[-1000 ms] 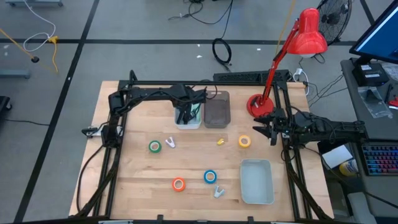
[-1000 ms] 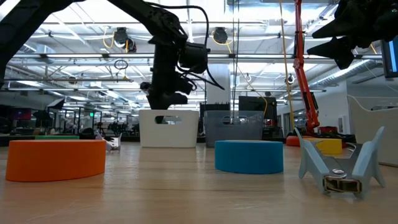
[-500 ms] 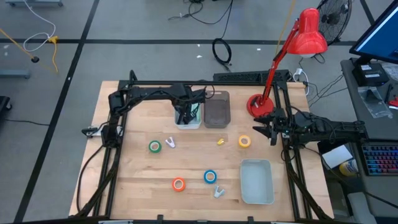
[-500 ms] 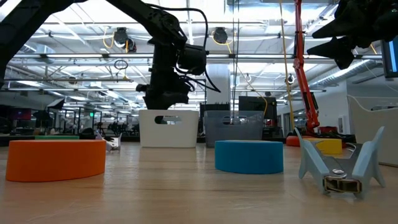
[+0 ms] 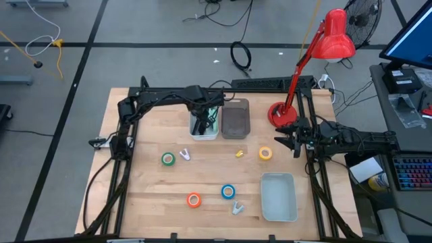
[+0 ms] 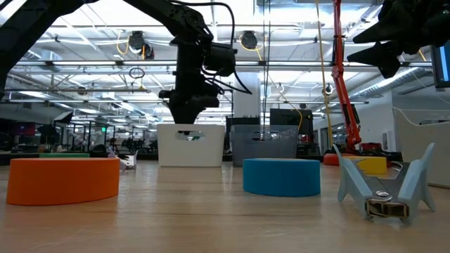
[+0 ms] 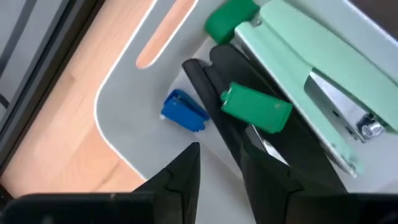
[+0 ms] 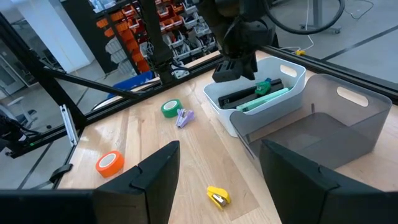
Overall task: Pick and place Stapler, Stapler remover, tape
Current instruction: Put the green stapler into the white bin
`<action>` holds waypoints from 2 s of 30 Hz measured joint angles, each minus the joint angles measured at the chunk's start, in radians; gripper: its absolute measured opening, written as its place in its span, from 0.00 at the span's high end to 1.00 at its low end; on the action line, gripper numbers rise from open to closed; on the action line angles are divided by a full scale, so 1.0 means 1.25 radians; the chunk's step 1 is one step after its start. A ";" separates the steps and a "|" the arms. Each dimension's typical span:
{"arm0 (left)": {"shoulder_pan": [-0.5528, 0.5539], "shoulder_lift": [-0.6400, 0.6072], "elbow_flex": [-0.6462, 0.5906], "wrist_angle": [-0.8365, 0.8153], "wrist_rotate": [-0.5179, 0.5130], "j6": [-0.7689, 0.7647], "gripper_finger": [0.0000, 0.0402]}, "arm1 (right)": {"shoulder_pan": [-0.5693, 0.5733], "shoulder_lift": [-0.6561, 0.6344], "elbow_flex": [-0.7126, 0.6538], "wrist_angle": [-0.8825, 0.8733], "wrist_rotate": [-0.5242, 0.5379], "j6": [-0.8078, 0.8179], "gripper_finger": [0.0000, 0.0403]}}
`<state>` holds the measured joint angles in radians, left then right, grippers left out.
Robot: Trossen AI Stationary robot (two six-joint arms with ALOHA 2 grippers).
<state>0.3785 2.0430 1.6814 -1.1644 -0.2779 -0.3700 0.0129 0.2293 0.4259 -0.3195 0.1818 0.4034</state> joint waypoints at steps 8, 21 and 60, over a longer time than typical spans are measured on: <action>-0.012 -0.002 0.001 0.009 0.003 0.023 0.70 | 0.000 0.000 0.000 0.000 0.001 -0.007 0.47; -0.061 -0.041 0.002 0.251 0.040 0.036 0.70 | 0.000 0.000 0.000 -0.001 0.003 0.000 0.47; -0.007 0.047 -0.003 0.097 -0.030 0.013 0.70 | 0.000 0.000 0.000 0.000 0.001 0.002 0.47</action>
<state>0.3699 2.1014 1.6775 -1.0428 -0.3156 -0.3540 0.0128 0.2291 0.4259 -0.3199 0.1825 0.4054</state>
